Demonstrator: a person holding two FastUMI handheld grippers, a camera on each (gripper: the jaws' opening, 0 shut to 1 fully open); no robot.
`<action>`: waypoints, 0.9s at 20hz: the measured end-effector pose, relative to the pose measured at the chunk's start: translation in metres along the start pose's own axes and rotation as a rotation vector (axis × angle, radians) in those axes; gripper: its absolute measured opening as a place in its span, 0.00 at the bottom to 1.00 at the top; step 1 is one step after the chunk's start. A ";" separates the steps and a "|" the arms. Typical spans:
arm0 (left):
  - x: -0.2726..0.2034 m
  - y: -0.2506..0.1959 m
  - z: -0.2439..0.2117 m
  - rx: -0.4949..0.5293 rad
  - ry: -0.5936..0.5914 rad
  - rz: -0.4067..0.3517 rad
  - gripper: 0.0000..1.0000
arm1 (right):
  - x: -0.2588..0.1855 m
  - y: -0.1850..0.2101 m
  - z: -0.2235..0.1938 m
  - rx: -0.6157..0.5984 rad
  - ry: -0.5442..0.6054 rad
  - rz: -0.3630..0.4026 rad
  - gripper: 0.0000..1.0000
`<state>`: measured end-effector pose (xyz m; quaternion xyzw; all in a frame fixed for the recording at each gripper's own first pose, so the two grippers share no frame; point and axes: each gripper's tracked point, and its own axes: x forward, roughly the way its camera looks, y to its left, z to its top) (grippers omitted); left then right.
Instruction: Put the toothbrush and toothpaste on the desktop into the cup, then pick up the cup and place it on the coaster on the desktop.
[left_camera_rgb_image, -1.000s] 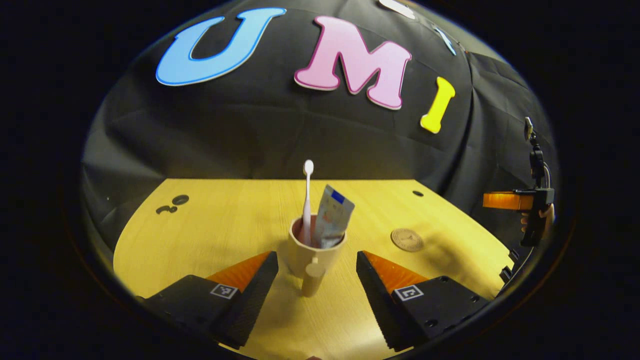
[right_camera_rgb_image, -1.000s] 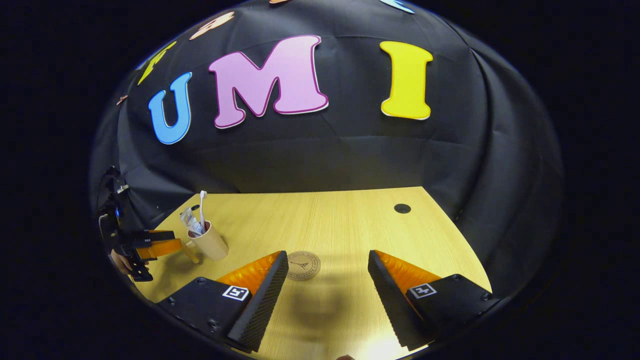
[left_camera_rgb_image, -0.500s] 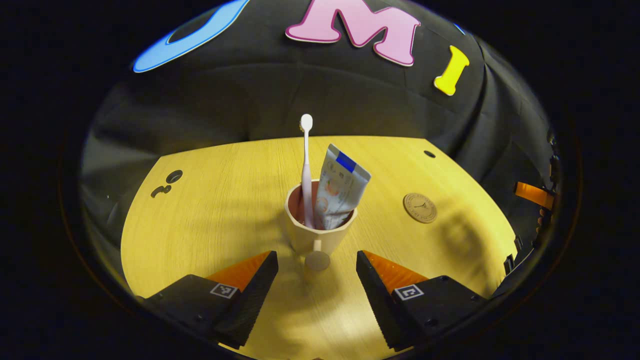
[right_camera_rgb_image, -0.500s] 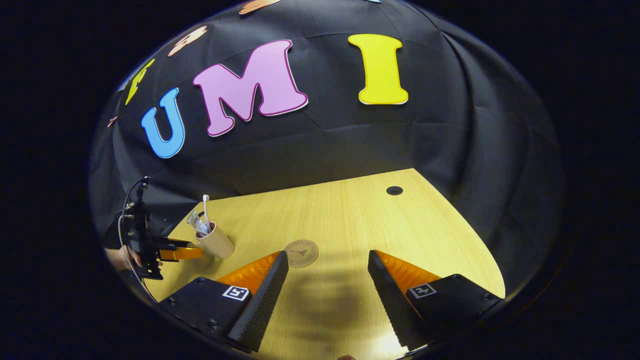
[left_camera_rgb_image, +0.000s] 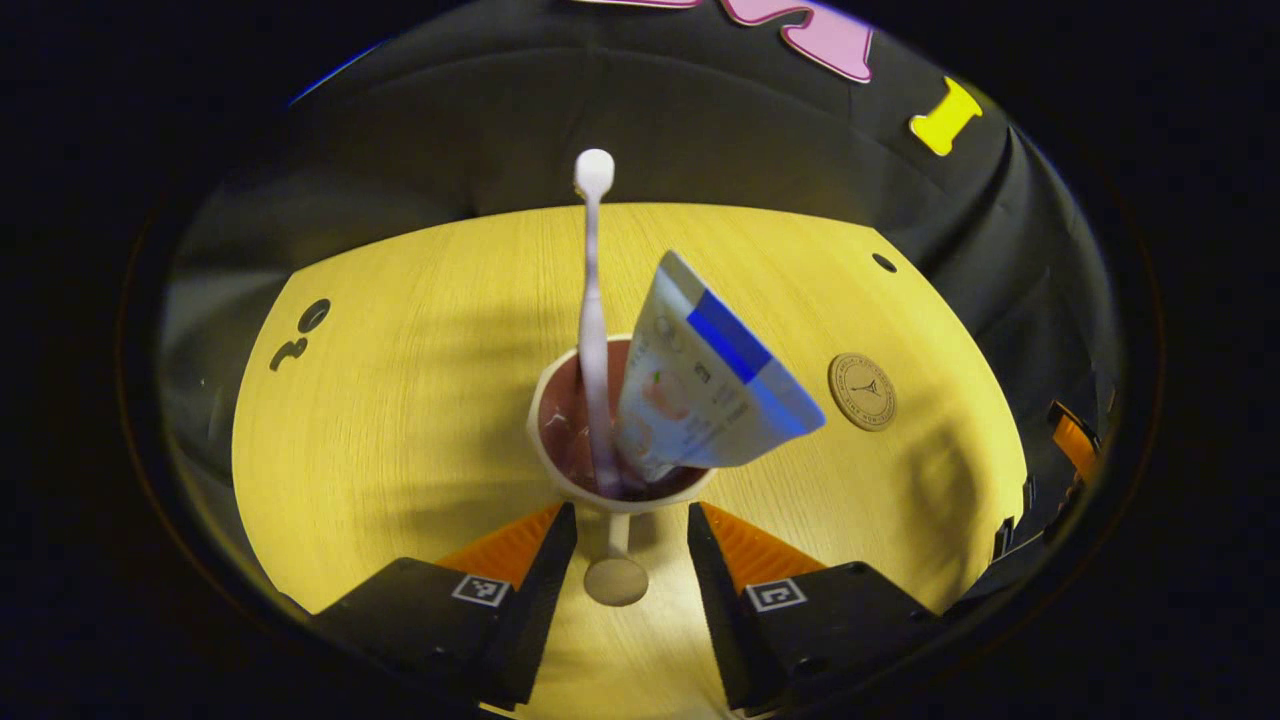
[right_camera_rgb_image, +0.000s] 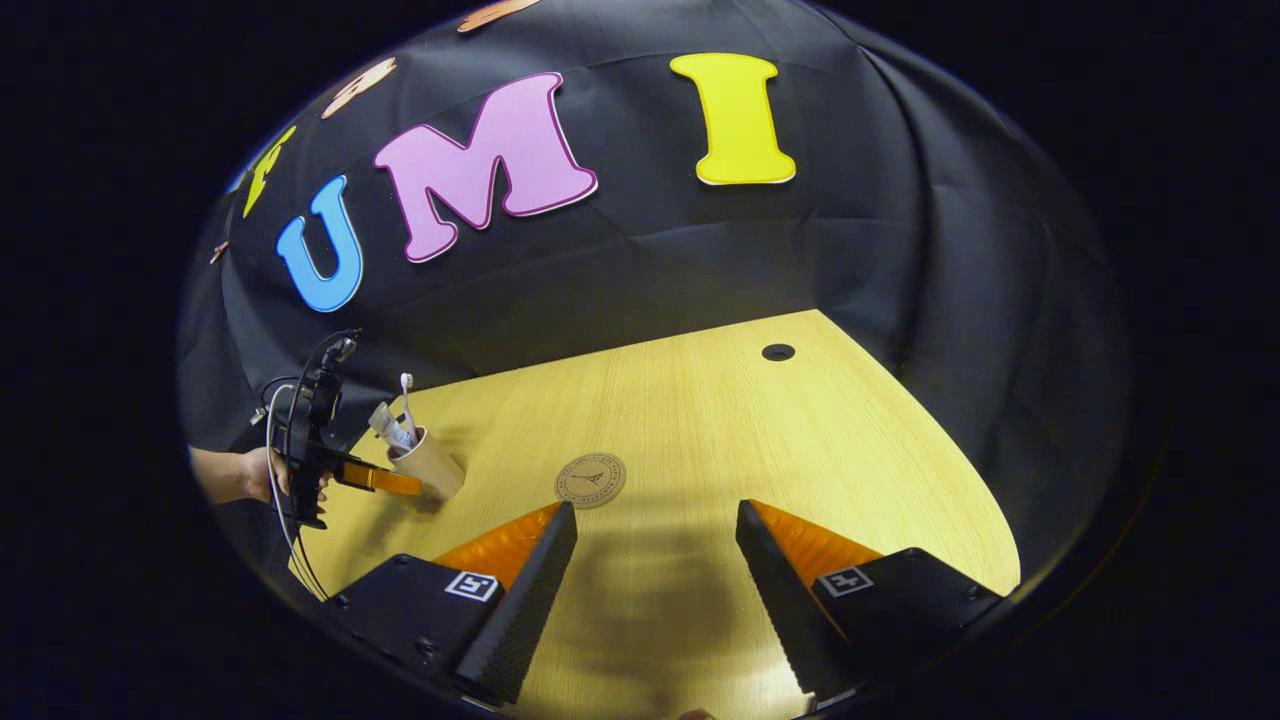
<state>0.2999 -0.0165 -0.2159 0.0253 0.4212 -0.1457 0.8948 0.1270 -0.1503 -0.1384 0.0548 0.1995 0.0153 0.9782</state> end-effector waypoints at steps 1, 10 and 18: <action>0.001 0.002 -0.002 0.019 0.017 0.013 0.67 | 0.001 -0.003 0.001 0.004 0.000 -0.004 0.99; -0.001 0.000 -0.004 0.012 0.072 0.026 0.30 | 0.004 -0.015 0.003 0.038 0.008 -0.023 0.99; -0.002 -0.005 -0.003 -0.037 0.044 0.055 0.22 | -0.003 -0.021 0.001 0.023 0.015 -0.034 0.99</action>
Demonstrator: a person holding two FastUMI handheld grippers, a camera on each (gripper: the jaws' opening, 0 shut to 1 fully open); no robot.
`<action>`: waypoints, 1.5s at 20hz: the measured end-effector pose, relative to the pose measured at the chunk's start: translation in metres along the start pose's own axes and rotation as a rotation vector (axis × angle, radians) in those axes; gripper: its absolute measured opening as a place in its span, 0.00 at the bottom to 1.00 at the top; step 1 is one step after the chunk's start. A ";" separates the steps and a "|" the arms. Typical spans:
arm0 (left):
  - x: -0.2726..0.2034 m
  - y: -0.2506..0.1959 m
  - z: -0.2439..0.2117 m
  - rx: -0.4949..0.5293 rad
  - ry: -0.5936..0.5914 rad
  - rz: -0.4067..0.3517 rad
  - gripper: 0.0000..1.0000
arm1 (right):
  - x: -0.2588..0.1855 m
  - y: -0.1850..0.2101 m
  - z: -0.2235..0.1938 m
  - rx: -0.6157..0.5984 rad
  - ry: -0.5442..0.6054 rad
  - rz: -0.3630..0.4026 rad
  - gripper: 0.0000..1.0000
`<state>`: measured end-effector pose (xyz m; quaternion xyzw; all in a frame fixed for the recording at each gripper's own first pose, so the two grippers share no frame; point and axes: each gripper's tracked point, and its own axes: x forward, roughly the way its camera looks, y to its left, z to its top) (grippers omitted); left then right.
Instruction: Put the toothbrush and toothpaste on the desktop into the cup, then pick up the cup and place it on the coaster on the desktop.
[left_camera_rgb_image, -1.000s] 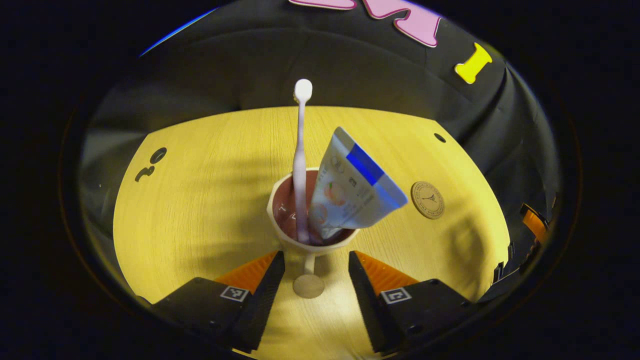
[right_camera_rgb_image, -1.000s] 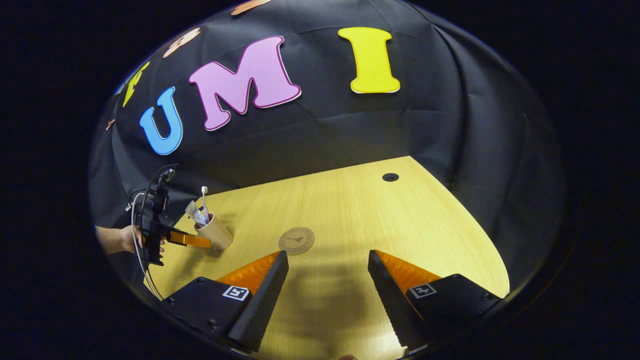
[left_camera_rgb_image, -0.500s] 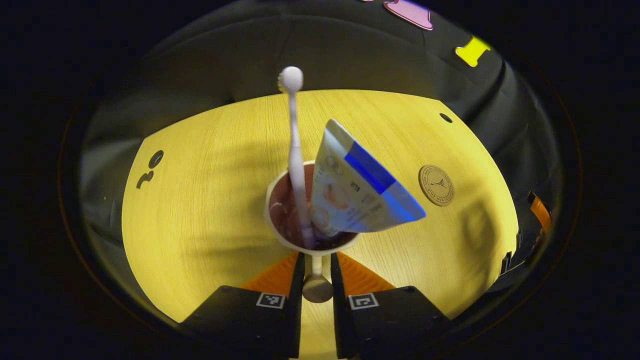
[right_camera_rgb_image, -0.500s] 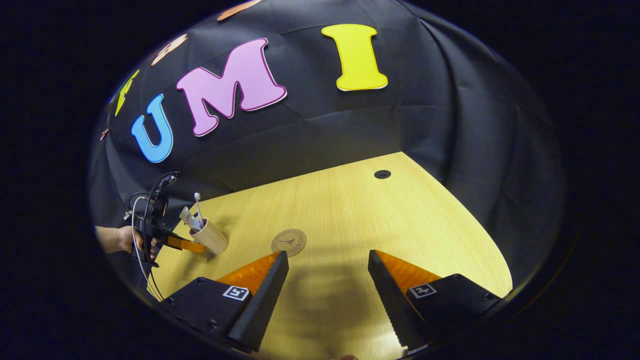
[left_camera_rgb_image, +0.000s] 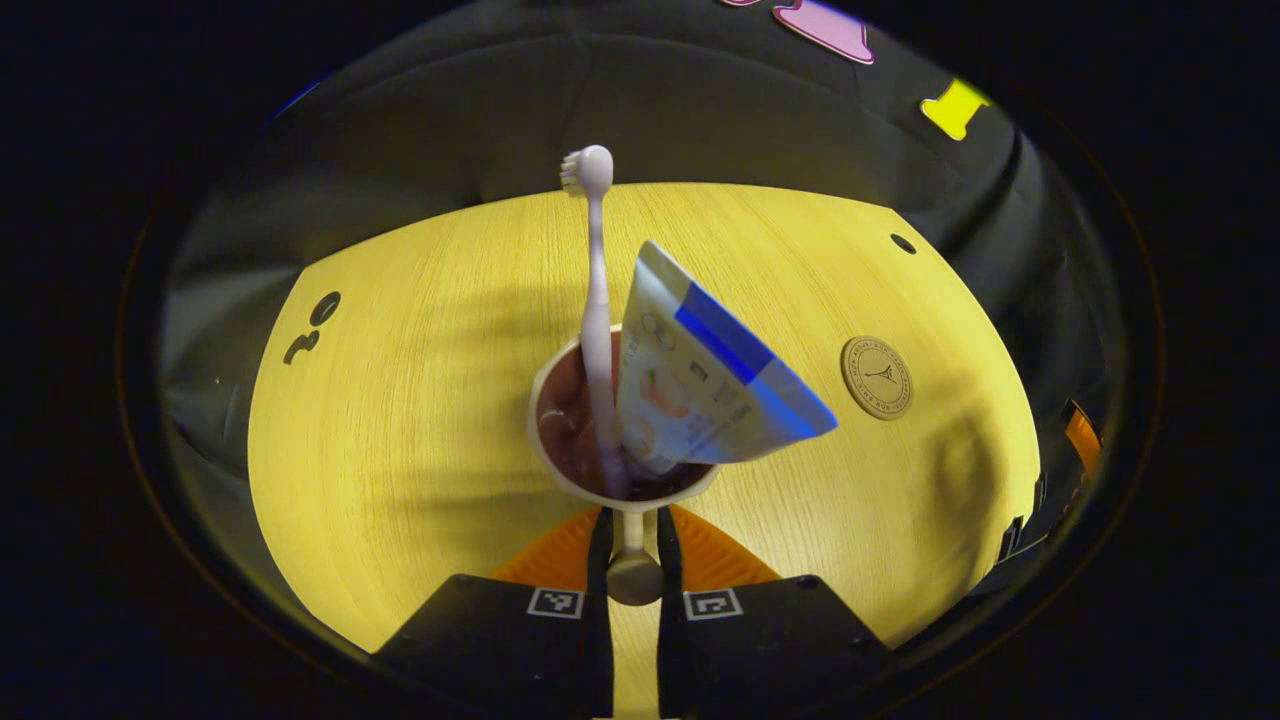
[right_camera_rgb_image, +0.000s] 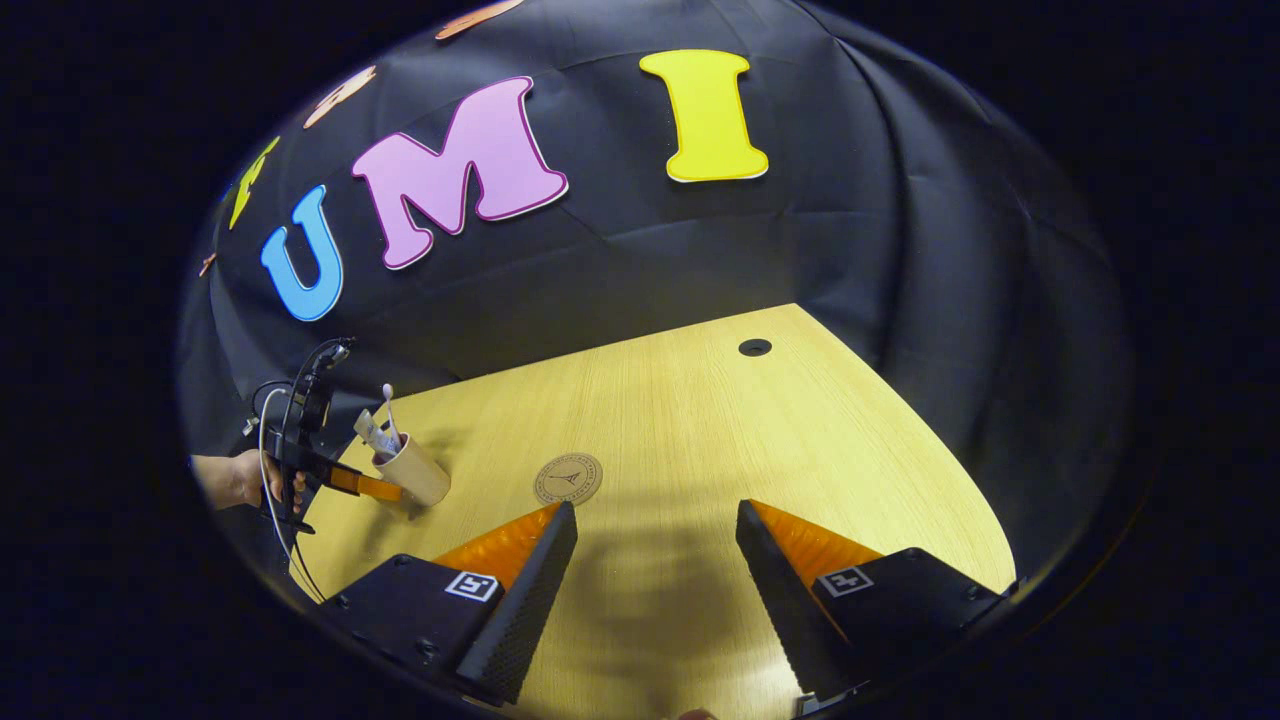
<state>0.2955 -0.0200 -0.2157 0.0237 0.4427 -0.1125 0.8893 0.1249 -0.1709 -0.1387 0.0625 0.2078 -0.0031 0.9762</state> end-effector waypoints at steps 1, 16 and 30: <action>-0.002 -0.002 0.002 0.000 -0.007 -0.001 0.22 | -0.001 -0.001 0.000 -0.002 -0.001 -0.001 0.99; -0.030 -0.146 0.069 0.217 -0.107 -0.167 0.21 | -0.026 -0.004 0.006 -0.015 -0.038 -0.006 0.99; 0.034 -0.228 0.061 0.314 0.004 -0.186 0.21 | -0.046 -0.010 -0.005 0.017 -0.030 0.014 0.99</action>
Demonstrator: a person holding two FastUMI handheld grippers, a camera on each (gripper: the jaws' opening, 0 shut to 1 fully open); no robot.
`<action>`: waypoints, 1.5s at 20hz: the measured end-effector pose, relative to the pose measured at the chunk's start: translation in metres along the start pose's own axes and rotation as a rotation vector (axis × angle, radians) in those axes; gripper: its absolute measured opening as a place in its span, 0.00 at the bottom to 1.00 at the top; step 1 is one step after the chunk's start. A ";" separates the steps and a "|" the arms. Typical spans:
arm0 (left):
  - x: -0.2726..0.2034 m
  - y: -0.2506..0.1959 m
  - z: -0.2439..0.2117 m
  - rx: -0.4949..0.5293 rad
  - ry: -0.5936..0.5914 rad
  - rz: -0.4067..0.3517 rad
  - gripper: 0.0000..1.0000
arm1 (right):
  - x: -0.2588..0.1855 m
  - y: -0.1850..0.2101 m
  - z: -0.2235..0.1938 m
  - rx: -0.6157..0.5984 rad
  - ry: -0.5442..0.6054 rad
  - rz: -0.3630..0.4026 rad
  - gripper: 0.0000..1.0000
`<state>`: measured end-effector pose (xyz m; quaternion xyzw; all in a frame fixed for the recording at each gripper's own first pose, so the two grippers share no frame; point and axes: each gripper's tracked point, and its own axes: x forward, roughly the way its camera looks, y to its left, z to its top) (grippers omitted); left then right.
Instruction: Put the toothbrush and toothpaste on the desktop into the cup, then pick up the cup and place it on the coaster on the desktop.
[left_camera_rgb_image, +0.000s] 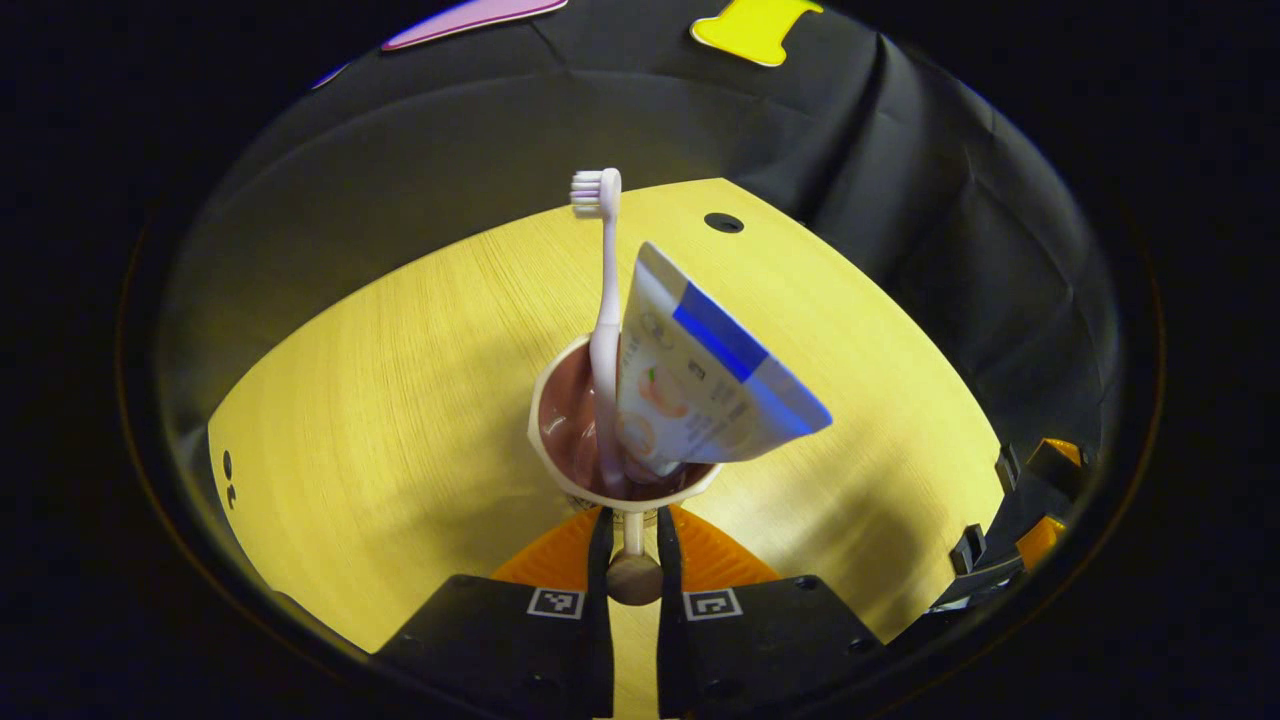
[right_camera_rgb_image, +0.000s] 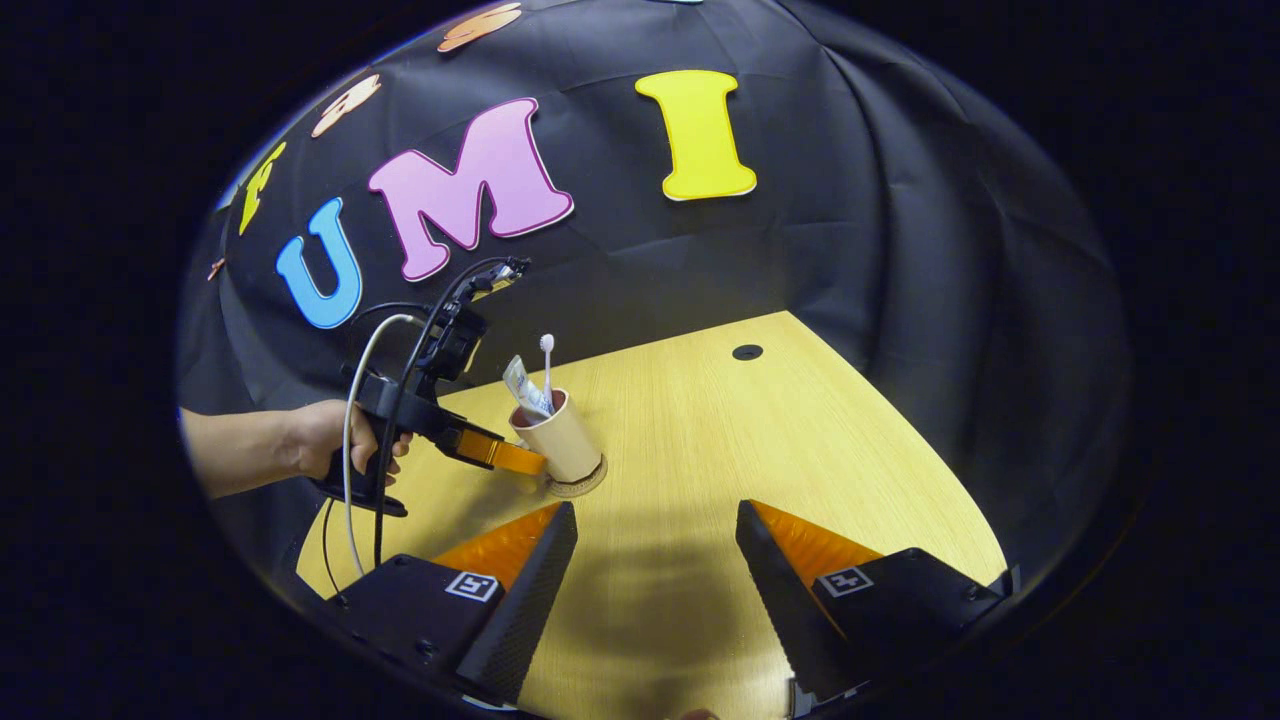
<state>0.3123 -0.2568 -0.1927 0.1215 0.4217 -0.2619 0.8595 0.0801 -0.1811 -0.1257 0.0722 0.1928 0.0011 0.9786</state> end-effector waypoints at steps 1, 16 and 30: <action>0.001 0.001 -0.001 -0.001 0.007 0.005 0.22 | -0.001 -0.003 -0.003 0.004 0.004 -0.003 0.99; -0.017 0.004 0.004 0.014 -0.042 0.041 0.79 | -0.002 -0.003 -0.007 0.003 0.012 -0.005 0.98; -0.248 0.051 -0.056 -0.202 -0.589 0.304 0.98 | -0.051 0.066 0.023 -0.114 -0.063 0.019 0.99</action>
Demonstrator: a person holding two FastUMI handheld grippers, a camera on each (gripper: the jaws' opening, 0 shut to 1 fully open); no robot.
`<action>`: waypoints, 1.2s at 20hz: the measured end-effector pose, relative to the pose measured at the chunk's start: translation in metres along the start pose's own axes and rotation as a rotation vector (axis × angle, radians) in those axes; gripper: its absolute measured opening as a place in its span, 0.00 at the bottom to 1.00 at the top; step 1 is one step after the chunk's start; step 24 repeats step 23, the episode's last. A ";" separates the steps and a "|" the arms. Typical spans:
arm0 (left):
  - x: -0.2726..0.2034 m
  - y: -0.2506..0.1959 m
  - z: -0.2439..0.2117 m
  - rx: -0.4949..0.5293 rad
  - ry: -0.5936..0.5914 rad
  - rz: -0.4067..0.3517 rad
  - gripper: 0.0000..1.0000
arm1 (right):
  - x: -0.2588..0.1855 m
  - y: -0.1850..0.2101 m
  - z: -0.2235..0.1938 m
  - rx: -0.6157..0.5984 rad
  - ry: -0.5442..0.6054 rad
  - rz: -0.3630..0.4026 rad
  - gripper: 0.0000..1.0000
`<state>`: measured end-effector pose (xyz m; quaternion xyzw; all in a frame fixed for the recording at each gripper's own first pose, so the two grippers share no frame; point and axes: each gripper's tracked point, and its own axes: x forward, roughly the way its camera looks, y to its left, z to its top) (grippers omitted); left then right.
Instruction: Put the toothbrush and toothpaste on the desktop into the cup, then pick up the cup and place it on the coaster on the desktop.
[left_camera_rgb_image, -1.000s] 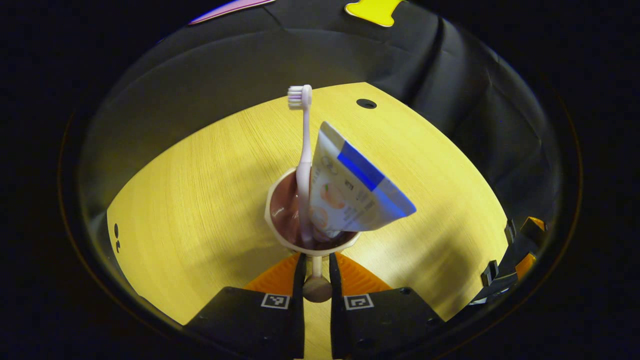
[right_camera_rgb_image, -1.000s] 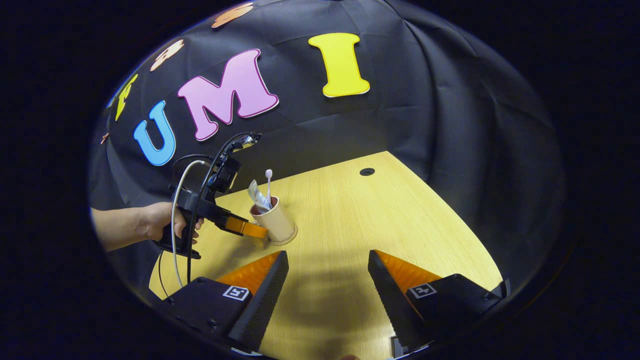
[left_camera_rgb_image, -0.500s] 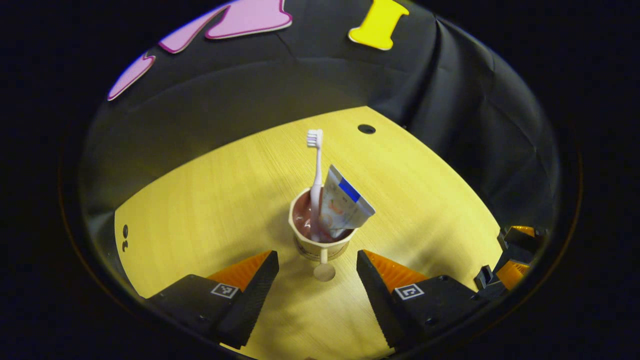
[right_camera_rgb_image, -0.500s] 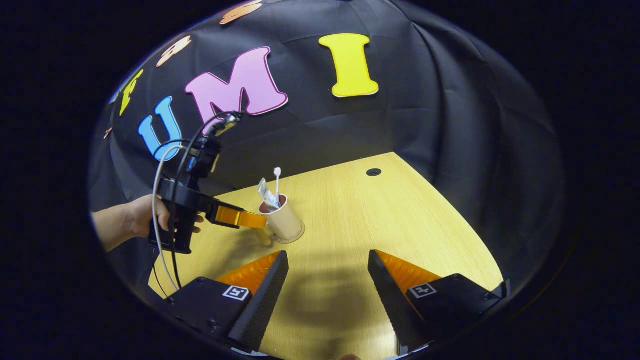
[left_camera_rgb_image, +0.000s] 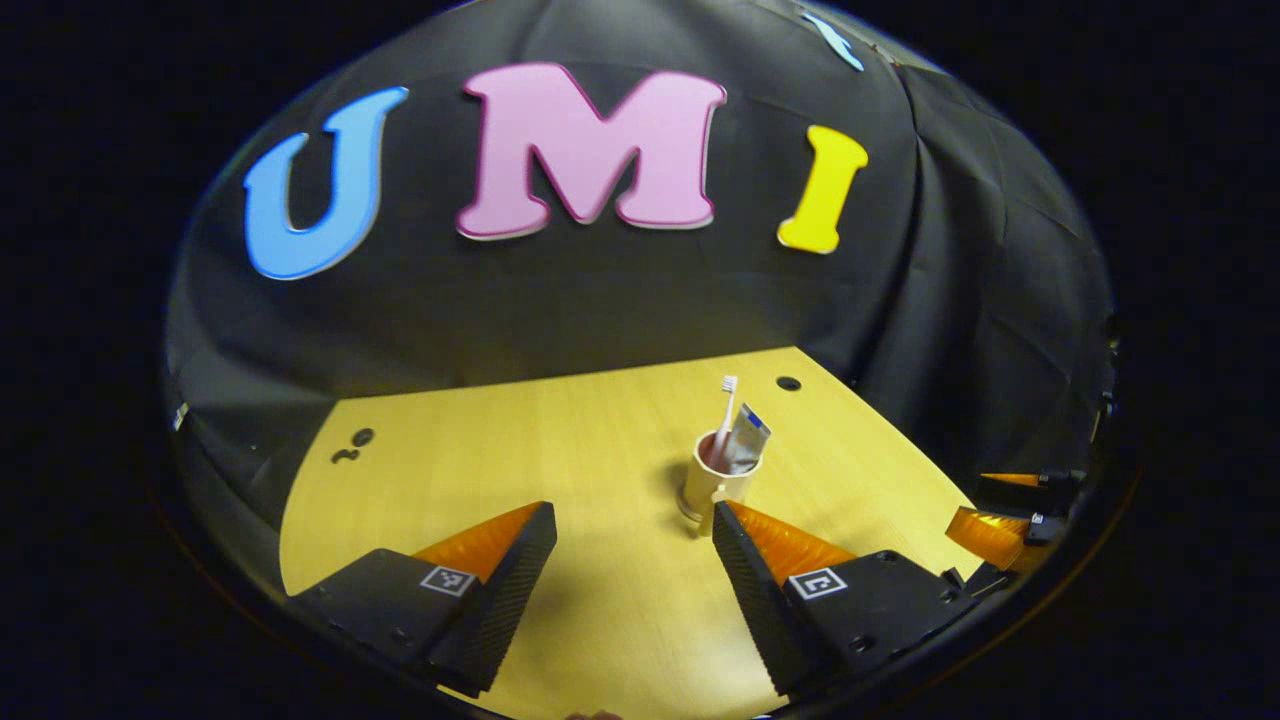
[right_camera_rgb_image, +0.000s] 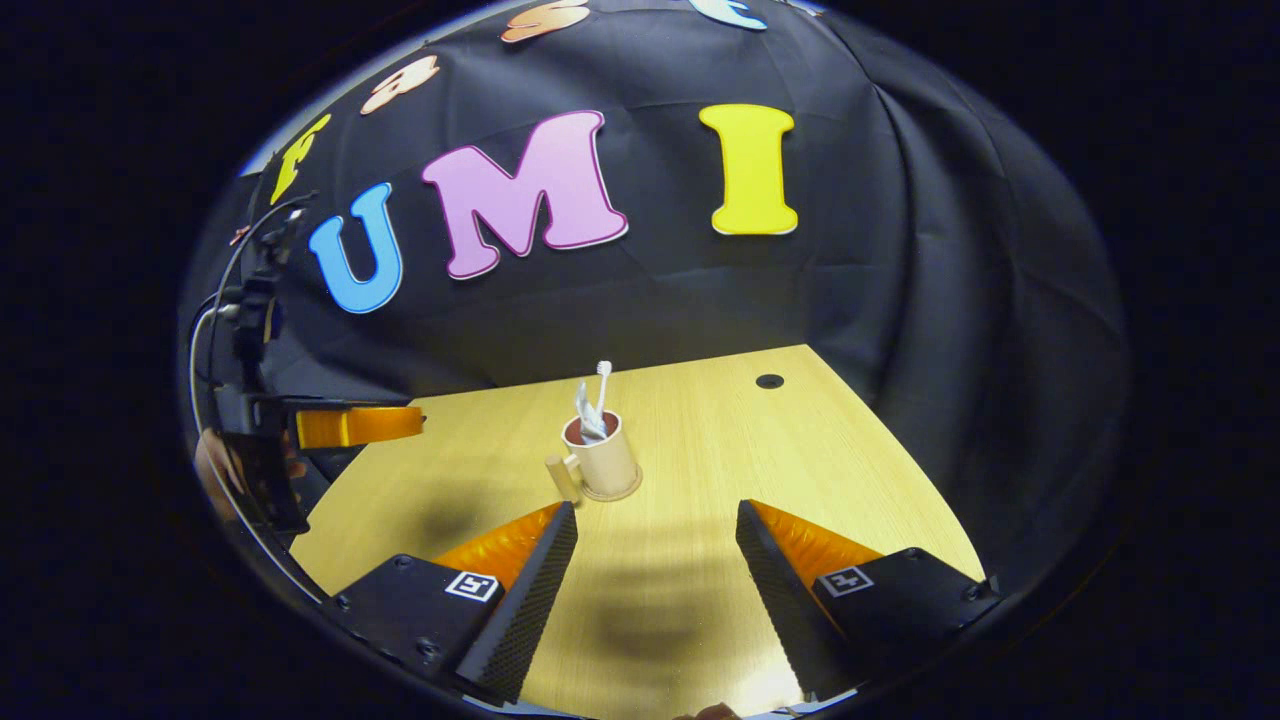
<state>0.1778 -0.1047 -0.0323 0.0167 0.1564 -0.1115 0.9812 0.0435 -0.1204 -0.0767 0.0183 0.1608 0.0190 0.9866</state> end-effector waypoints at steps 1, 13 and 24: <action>-0.020 0.009 0.000 -0.007 -0.044 0.022 0.97 | -0.006 0.009 0.001 -0.006 -0.007 0.005 0.98; -0.220 0.033 -0.040 -0.079 -0.376 0.104 0.97 | -0.088 0.089 -0.019 -0.085 -0.053 0.043 0.99; -0.249 0.035 -0.066 -0.070 -0.354 0.092 0.97 | -0.125 0.110 -0.023 -0.087 -0.078 0.022 0.99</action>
